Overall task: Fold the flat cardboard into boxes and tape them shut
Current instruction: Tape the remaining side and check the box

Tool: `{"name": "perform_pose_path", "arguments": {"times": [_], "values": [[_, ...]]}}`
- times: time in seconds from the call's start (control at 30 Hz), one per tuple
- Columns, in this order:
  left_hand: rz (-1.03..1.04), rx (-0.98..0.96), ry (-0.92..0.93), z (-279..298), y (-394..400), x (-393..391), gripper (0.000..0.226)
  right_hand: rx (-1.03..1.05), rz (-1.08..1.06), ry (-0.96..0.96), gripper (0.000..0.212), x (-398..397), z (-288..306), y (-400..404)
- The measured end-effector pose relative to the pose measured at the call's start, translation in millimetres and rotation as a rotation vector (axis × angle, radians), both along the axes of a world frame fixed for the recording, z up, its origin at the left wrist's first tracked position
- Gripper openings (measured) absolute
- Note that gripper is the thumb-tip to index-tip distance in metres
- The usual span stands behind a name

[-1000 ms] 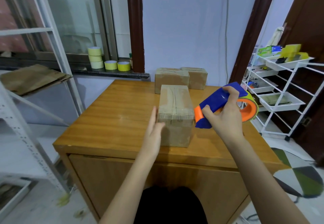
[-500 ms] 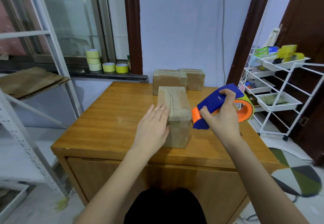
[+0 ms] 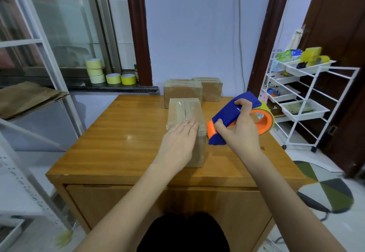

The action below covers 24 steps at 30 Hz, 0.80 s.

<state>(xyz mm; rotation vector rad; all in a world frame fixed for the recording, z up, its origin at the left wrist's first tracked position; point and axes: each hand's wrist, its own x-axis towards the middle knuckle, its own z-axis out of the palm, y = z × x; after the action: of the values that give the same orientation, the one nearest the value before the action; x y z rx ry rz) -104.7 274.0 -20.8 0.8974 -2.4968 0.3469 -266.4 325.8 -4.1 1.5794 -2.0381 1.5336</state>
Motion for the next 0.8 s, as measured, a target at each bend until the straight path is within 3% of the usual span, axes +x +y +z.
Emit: {"name": "perform_pose_path", "arguments": {"times": [0.2, 0.47, 0.8], "values": [[0.006, 0.016, 0.038, 11, 2, -6, 0.055, -0.011, 0.002, 0.005, 0.054, 0, 0, 0], [-0.062, 0.001, -0.138, 11, -1, -10, 0.062, 0.038, 0.008, 0.053, 0.051, -2, 7, -4], [-0.033, 0.006, -0.061, 9, 3, -15, 0.073, 0.141, -0.019, 0.174, 0.050, -3, 20, -19]]}}
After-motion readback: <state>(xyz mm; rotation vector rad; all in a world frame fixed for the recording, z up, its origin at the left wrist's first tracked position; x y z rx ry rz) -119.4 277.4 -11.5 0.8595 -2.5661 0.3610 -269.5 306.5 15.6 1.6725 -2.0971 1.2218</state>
